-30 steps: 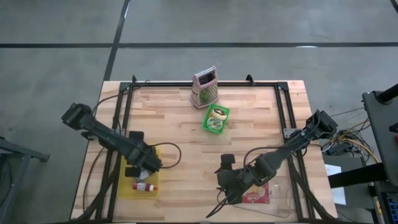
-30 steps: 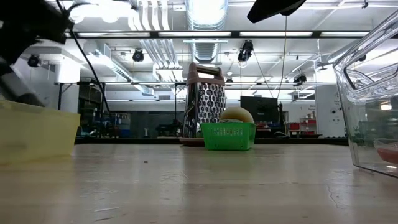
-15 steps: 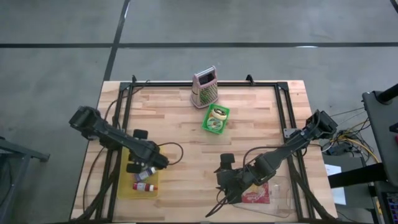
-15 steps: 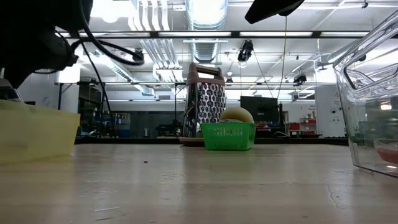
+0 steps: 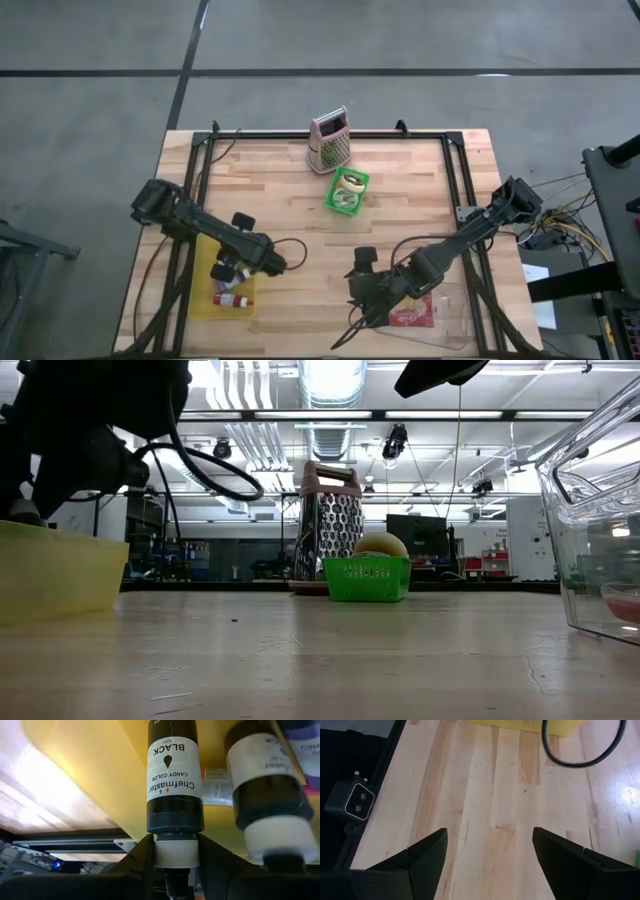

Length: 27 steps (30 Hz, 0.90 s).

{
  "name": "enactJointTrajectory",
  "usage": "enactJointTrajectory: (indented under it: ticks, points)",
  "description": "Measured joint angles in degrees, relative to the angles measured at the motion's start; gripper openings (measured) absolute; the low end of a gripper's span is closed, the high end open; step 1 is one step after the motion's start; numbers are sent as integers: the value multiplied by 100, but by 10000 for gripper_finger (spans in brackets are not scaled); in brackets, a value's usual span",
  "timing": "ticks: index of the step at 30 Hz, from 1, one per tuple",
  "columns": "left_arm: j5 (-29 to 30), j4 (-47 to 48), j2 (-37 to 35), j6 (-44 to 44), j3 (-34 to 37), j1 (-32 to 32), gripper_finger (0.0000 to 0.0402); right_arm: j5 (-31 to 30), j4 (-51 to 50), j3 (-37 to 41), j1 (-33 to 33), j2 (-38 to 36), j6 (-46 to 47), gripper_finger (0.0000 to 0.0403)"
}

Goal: Pick & Place Food Item
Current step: Put the black ink bottle into the yellow bin, then return to Home Position

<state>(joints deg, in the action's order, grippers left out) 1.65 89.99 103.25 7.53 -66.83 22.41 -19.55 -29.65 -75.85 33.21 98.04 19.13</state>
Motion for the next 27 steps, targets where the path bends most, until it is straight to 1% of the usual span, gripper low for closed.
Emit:
enactJointTrajectory:
  ticks: [4, 5, 11, 15, 18, 23, 27]
  points:
    - [8, 22, 278, -224, -157, -34, 111, 0, -4, 0, 2, 0, -2, 288]
    - [27, 36, 321, -270, -185, -35, 117, 0, -4, 0, 2, 0, -2, 288]
    - [493, -5, 399, -398, -274, -51, 218, -2, -11, 0, 2, 0, -6, 288]
    - [570, -4, 373, -415, -423, -65, 259, -2, -10, 0, 2, 0, -30, 288]
    - [569, -4, 373, -408, -584, -65, 270, -2, -11, 1, 2, 0, -29, 288]
    - [585, -3, 331, -345, -829, -65, 272, -2, -9, 0, 2, 0, -28, 288]
    - [800, -2, 155, -331, -862, -66, 273, -2, -6, 0, 2, 0, -28, 288]
